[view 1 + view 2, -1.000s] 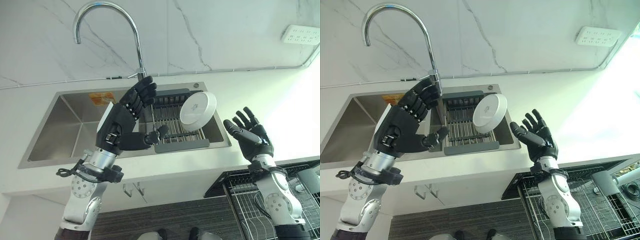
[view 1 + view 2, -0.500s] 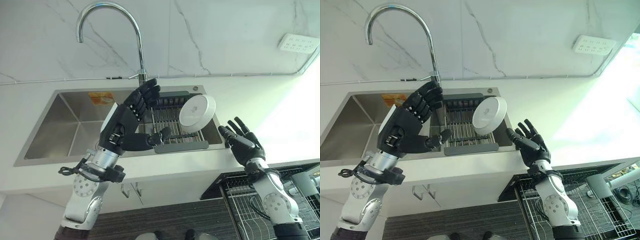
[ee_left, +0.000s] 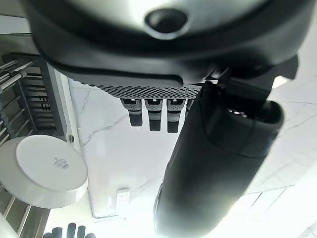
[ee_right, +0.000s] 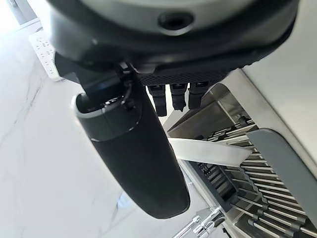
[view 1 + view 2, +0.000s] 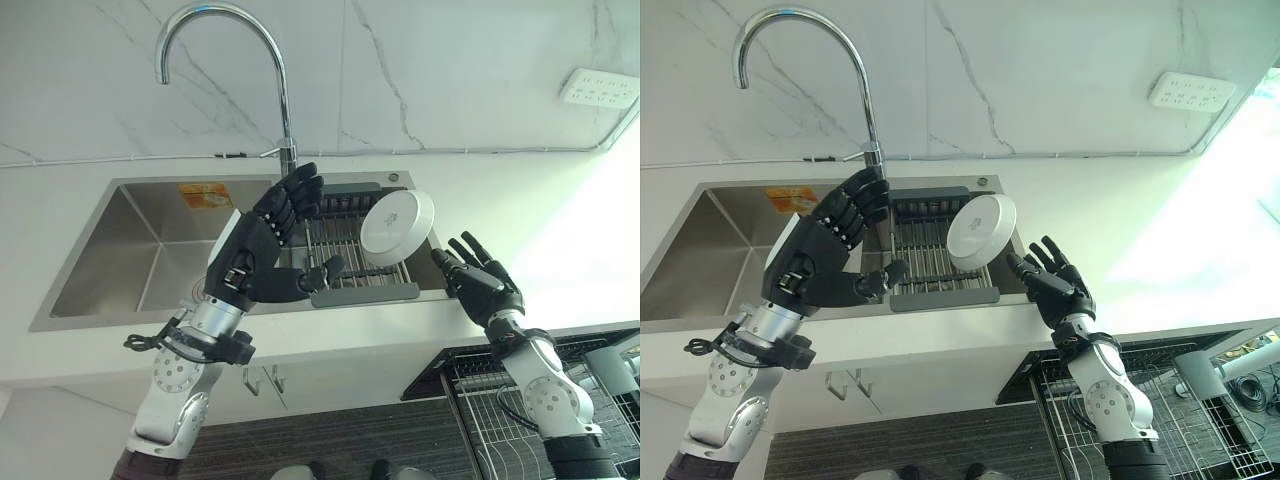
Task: Place the dishes in the dishwasher.
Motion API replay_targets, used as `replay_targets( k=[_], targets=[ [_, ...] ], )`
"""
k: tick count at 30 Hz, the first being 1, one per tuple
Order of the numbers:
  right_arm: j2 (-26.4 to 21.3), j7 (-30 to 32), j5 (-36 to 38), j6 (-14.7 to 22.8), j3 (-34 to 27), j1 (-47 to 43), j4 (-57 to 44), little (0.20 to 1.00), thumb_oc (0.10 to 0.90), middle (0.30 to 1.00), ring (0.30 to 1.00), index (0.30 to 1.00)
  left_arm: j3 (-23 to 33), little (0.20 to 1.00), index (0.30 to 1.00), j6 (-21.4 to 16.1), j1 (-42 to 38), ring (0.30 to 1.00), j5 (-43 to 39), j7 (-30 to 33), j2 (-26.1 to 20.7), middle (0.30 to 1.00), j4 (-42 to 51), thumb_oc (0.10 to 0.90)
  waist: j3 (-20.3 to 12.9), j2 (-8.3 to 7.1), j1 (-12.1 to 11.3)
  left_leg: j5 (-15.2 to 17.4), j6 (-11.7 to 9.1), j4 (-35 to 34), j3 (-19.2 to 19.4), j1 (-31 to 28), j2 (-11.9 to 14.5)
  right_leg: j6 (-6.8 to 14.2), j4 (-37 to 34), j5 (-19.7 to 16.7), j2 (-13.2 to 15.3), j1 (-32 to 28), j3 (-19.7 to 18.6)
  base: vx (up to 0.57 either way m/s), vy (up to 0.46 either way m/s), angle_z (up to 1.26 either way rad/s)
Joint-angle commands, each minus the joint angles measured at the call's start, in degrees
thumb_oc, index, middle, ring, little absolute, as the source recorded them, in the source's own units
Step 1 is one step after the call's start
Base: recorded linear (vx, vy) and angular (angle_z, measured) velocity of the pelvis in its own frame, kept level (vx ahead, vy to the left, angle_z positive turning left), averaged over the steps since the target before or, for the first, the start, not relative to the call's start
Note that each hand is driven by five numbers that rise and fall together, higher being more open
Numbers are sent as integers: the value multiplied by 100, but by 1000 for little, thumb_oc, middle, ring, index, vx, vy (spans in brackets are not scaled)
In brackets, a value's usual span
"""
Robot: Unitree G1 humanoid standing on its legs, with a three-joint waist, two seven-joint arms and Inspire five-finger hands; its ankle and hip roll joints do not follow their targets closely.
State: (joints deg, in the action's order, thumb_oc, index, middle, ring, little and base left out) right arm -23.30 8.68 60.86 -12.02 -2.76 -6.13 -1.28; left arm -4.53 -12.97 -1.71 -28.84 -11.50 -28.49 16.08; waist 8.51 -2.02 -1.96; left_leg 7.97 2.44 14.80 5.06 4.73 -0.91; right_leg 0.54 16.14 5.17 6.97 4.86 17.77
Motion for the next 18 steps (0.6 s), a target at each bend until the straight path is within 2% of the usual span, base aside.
replay_targets(
  k=[1,18],
  targets=[
    [-236,-229,274,265,11,-747,-28,900,800,900,900,900,48,900,900,-479,-646,900,-39,120,-173,900,493,800,-238,-14,-150,793,-402,238,187,-309,520,558,105,731,124,-325,-78,0,0,0],
    [-327,-214,428,86,174,-1086,467,900,800,900,900,900,-77,900,900,-405,-805,900,-70,156,-242,900,401,800,-253,-24,-226,788,-408,238,153,-328,499,554,105,756,135,-387,-38,0,0,1]
  ],
)
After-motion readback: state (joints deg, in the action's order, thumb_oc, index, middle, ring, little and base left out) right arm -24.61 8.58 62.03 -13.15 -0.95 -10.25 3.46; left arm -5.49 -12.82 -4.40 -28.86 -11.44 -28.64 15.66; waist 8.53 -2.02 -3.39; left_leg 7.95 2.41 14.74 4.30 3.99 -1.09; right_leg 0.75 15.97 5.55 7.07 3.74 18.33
